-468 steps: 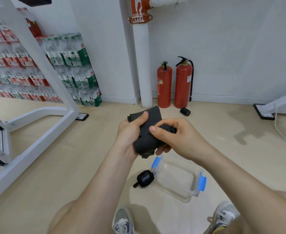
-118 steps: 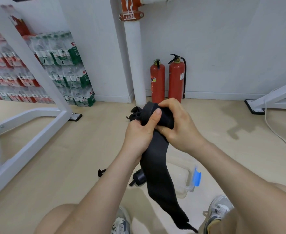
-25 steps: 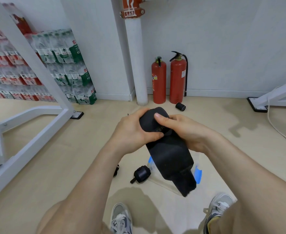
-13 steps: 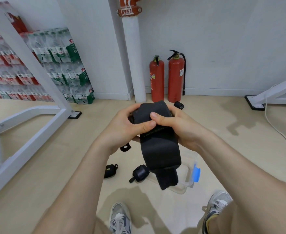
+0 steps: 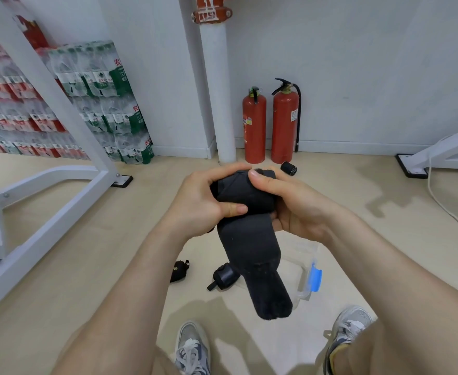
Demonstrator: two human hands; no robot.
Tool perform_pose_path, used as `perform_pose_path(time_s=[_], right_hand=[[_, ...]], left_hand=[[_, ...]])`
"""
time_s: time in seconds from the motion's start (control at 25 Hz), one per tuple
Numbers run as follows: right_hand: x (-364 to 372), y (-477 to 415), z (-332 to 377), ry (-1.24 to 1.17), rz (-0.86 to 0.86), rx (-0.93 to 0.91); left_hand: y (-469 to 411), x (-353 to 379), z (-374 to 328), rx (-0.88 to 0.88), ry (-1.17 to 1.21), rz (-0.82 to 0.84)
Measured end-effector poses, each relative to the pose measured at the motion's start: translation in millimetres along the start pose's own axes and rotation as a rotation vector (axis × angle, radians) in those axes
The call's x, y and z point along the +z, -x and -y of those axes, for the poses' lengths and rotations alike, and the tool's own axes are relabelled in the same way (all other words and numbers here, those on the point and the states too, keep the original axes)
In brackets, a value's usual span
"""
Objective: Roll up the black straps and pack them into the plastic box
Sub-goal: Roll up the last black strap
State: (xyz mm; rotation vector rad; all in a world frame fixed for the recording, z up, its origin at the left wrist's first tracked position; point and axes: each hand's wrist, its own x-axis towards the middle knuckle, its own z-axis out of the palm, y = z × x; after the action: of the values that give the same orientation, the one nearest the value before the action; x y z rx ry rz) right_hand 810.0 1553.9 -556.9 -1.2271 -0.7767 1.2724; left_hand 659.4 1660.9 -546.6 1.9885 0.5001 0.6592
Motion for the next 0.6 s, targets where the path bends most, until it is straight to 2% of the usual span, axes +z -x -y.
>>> perform_pose_path(time_s=[0.12,0.28,0.36,0.48,0.6], right_hand=[[2.8,-0.6,-2.3,-0.058,-0.025,0.013],[-0.3,-6.6,-1.2,-0.238,-0.166,-0.073],[-10.4,-7.8,3.7,-0.354,-0.222,-0.080],[-19.4,-7.5,8.8,-0.460,-0.228,-0.079],[-14.9,-6.7,7.7,-0.416,-0.193,-0.066]], left_hand=[[-1.4,-0.1,-1.1,0.013,-0.049,0.004],[4.8,-0.3,-8.8,0.077,-0.046,0.047],[9.6,-10.2,-6.4,0.168,-0.271,0.011],[14.4,-8.3,7.4,0.327,-0.791,-0.047],[14.5,15.7,16.2,0.602,-0.907,-0.231]])
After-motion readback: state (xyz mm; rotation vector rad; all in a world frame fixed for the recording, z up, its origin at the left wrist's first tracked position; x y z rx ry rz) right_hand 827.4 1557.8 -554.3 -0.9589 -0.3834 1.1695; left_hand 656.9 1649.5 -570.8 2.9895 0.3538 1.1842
